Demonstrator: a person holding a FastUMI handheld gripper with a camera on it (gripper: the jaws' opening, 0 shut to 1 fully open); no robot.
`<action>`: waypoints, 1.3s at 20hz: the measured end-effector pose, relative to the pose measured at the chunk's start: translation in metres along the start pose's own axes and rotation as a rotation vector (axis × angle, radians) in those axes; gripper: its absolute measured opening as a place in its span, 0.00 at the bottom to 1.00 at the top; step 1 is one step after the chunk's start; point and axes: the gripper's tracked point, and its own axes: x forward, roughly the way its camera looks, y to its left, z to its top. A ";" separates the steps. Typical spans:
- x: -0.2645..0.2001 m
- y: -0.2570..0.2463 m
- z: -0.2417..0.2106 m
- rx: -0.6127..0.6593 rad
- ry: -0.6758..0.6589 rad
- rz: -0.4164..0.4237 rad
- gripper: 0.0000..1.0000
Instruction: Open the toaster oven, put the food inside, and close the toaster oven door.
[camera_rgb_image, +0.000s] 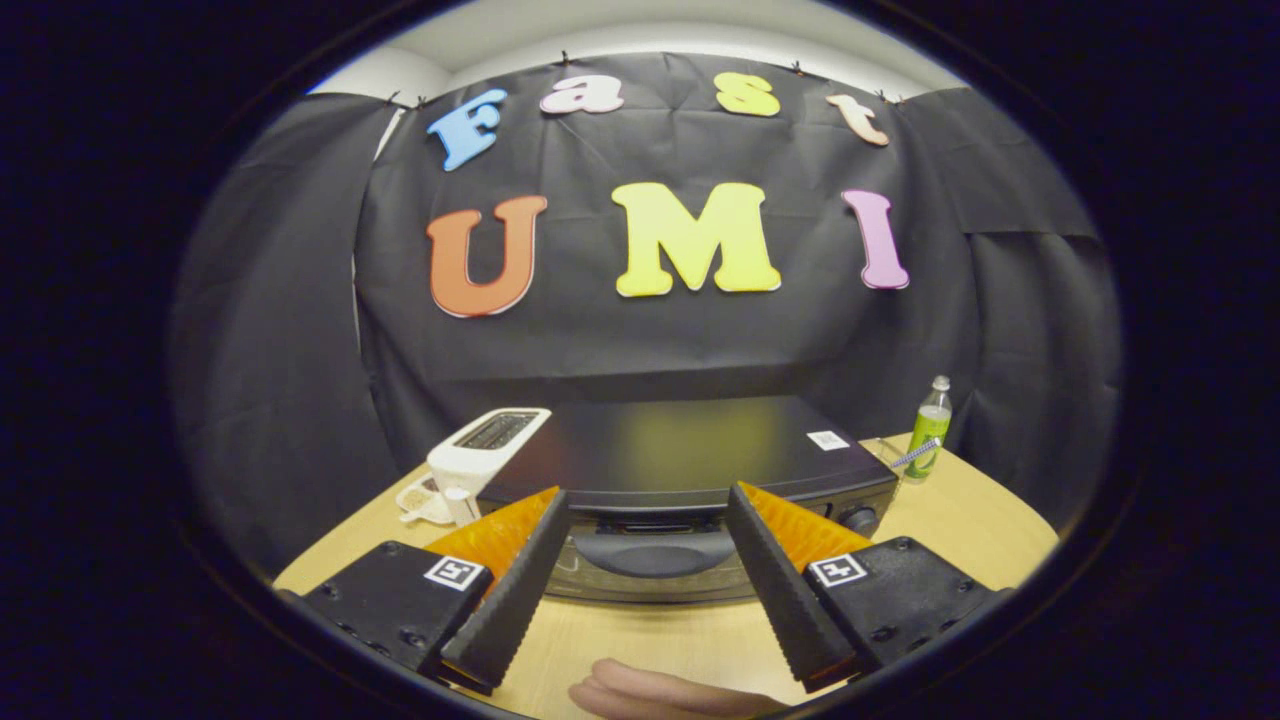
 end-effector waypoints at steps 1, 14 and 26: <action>0.006 -0.001 -0.006 0.004 0.009 0.000 1.00; 0.009 -0.001 -0.065 -0.088 0.151 -0.069 1.00; 0.035 0.009 -0.024 -0.037 -0.028 -0.004 1.00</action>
